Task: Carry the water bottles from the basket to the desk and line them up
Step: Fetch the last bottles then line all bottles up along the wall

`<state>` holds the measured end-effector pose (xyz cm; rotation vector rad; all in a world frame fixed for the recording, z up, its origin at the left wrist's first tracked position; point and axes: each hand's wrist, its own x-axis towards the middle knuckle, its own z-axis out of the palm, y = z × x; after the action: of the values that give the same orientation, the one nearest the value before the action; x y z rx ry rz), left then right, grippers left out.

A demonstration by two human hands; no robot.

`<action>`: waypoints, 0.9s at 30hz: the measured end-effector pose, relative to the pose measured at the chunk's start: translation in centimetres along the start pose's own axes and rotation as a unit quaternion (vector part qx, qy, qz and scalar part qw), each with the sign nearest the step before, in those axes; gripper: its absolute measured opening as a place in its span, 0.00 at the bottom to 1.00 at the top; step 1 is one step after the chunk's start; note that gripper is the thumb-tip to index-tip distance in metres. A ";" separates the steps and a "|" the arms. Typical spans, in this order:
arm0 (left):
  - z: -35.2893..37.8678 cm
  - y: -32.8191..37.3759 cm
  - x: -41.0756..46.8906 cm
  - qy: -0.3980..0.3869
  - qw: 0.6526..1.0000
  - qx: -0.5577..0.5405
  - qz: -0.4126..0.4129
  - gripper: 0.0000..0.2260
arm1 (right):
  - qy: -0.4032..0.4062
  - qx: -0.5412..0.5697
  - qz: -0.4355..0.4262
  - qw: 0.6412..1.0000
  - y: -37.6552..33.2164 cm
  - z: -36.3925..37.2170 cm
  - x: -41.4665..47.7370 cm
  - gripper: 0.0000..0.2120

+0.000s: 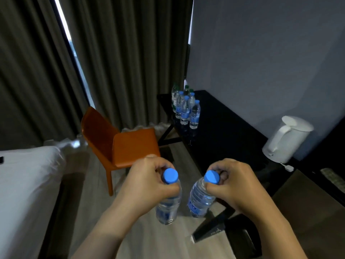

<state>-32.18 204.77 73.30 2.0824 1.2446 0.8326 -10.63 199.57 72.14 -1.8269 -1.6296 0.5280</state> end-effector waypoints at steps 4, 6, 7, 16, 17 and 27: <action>0.7 -0.8 5.8 0.014 1.000 -0.006 0.006 0.09 | 0.015 0.002 0.001 1.000 1.3 -0.4 5.3 0.09; 1.1 -1.3 8.2 0.005 1.000 -0.009 0.005 0.09 | 0.016 -0.003 0.009 1.000 2.0 -0.5 7.4 0.08; 1.3 -1.5 9.3 -0.002 1.000 -0.011 0.004 0.09 | 0.015 -0.002 0.014 1.000 2.3 -0.6 8.3 0.08; 4.0 -5.9 20.3 -0.039 0.999 -0.020 0.009 0.09 | 0.011 -0.031 0.059 0.998 5.3 0.4 17.0 0.07; 4.3 -6.5 21.6 -0.043 0.999 -0.023 0.012 0.09 | 0.013 -0.032 0.065 0.997 5.6 0.5 18.0 0.07; 5.8 -11.5 35.1 -0.126 0.990 -0.055 0.045 0.10 | 0.025 -0.062 0.146 0.987 6.8 1.3 28.4 0.11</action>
<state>-21.00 240.12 68.84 2.0908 0.9570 0.6375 -2.13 227.45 69.68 -2.1703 -1.3960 0.5093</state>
